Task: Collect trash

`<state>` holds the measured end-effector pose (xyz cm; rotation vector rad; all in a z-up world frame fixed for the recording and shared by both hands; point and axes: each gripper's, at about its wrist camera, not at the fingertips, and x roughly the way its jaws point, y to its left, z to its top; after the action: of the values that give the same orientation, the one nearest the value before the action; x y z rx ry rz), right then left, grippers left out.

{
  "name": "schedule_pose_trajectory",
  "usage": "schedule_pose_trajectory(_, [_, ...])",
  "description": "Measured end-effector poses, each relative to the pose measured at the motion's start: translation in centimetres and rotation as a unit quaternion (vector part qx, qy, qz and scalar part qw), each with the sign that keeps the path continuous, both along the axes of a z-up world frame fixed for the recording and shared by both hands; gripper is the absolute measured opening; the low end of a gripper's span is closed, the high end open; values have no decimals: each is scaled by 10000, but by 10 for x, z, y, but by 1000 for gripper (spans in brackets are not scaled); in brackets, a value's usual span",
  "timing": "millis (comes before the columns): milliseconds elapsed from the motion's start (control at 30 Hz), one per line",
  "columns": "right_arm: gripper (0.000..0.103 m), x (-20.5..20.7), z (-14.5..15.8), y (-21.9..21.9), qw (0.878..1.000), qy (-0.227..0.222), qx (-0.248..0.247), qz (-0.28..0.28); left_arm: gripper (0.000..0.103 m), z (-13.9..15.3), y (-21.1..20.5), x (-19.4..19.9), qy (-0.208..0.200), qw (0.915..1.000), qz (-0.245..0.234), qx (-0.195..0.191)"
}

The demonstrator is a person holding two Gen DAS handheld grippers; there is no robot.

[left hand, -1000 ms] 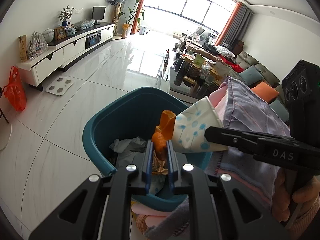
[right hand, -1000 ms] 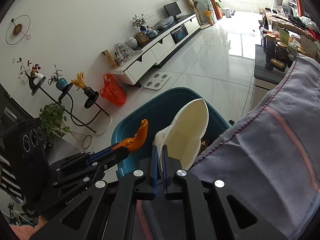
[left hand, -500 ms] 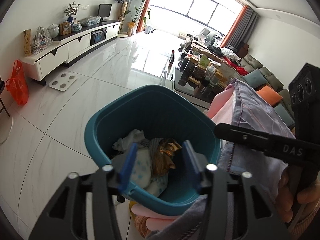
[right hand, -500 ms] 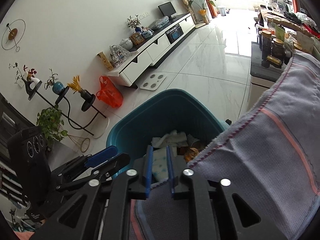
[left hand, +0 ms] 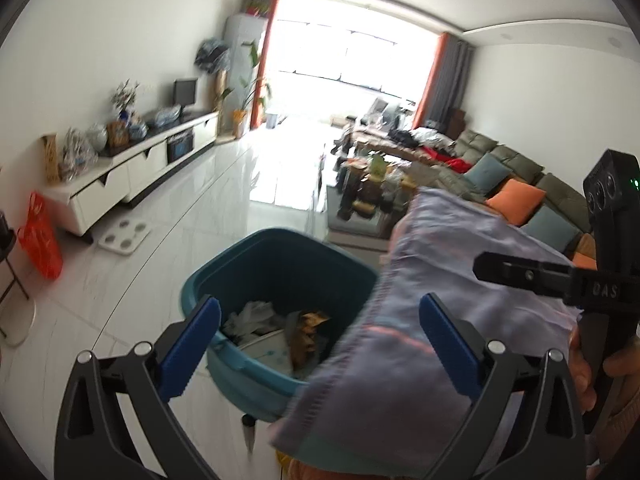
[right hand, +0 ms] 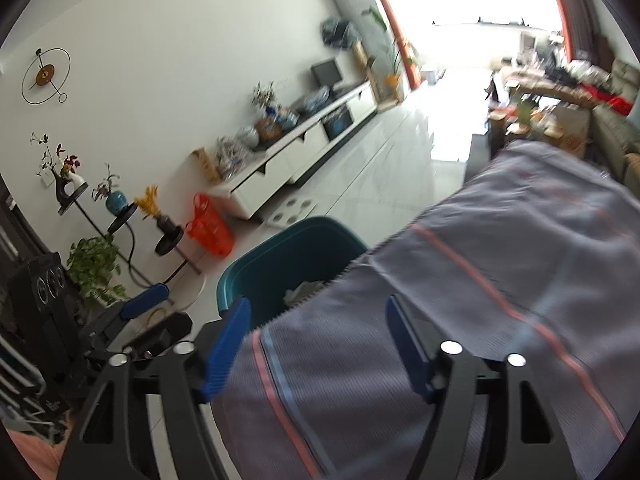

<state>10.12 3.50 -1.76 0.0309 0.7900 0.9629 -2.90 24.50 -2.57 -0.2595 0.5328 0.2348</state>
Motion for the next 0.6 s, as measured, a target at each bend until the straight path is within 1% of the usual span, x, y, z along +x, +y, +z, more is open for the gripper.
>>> schedule_pose_trajectory(33, [89, -8, 4, -14, 9998, -152, 27, -161, 100, 4, -9, -1, -66, 10000, -39, 27])
schedule_pose_trajectory(67, [91, -13, 6, -22, 9993, -259, 31, -260, 100, 6, -17, -2, -129, 9999, -68, 58])
schedule_pose_trajectory(100, [97, -19, 9, -33, 9983, -402, 30, -409, 100, 9, -27, -2, -185, 9997, -120, 74])
schedule_pose_trajectory(133, [100, -28, 13, -48, 9962, -612, -11, -626, 100, 11, -35, -1, -216, 9996, -170, 80])
schedule_pose_trajectory(200, [100, -44, 15, -71, 9911, -927, -125, -952, 100, 15, -57, 2, -307, 9989, -308, 181])
schedule_pose_trajectory(267, [100, -54, 15, -94, 9853, -1103, -198, -1289, 100, 18, -77, 6, -398, 9979, -443, 238])
schedule_pose_trajectory(400, [100, -79, 8, -141, 9660, -1317, -448, -2177, 100, 22, -120, 18, -548, 9949, -808, 256])
schedule_pose_trajectory(433, [100, -79, 7, -150, 9622, -1361, -473, -2310, 100, 23, -131, 22, -594, 9937, -916, 262])
schedule_pose_trajectory(533, [99, -95, 7, -182, 9405, -1601, -575, -2940, 100, 28, -160, 28, -770, 9899, -1150, 313])
schedule_pose_trajectory(600, [99, -101, 5, -200, 9312, -1659, -602, -3190, 100, 29, -177, 30, -840, 9874, -1293, 365])
